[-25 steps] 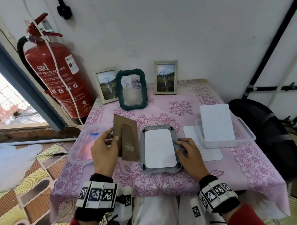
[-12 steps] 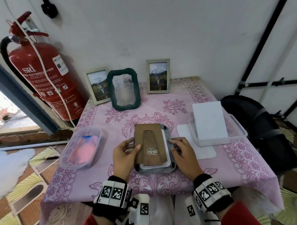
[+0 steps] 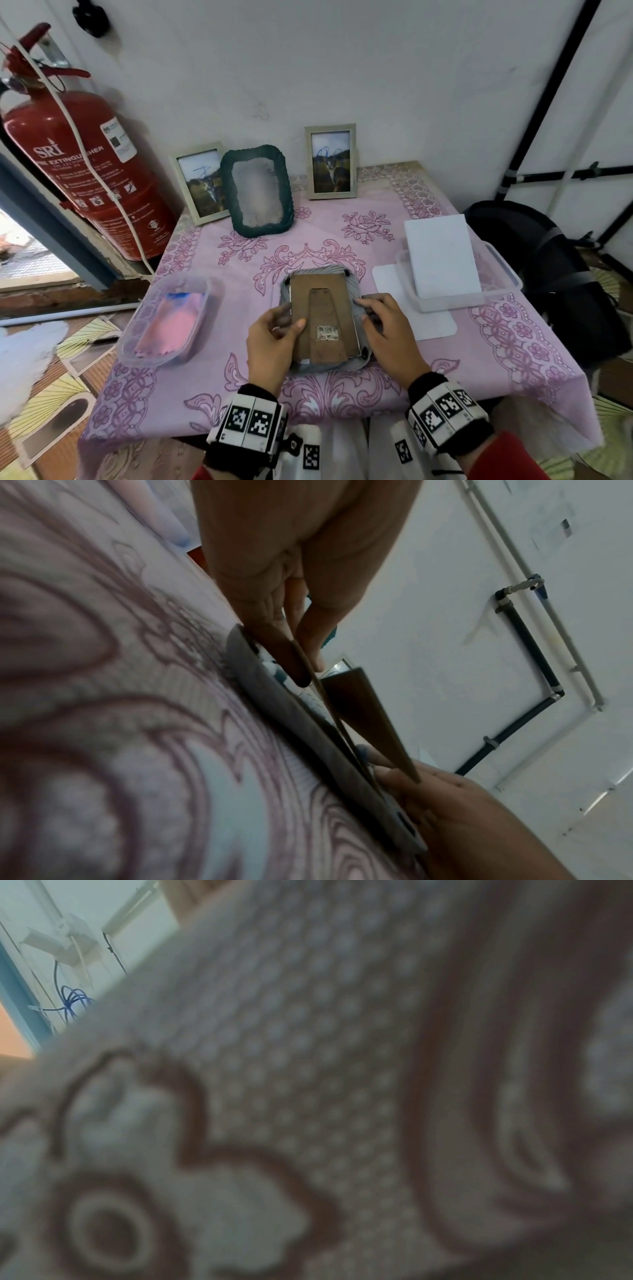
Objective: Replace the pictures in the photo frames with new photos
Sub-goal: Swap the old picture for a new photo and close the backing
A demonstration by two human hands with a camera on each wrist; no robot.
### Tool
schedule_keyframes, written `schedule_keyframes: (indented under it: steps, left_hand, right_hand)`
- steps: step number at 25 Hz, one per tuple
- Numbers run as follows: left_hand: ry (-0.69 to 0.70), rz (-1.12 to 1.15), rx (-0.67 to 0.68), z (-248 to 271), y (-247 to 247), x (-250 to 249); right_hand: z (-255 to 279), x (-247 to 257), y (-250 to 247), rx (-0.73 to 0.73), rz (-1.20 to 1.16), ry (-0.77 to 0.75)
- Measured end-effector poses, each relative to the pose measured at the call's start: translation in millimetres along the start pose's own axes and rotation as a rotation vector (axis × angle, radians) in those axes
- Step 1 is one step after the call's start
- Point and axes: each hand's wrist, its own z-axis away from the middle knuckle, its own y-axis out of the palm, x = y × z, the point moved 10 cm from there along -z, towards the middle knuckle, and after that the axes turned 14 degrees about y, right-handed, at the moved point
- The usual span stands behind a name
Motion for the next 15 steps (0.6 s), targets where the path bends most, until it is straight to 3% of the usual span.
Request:
schedule_keyframes:
  steps: [7,15]
  left_hand:
    - [0.123,-0.362,0.059,0,-2,-16]
    - [0.076,-0.526,0.082,-1,-11,-7]
  right_hand:
    - [1,-1,1,-0.002,0.013,-0.011]
    - [0,-2,5,-0.023,0.114,-0.049]
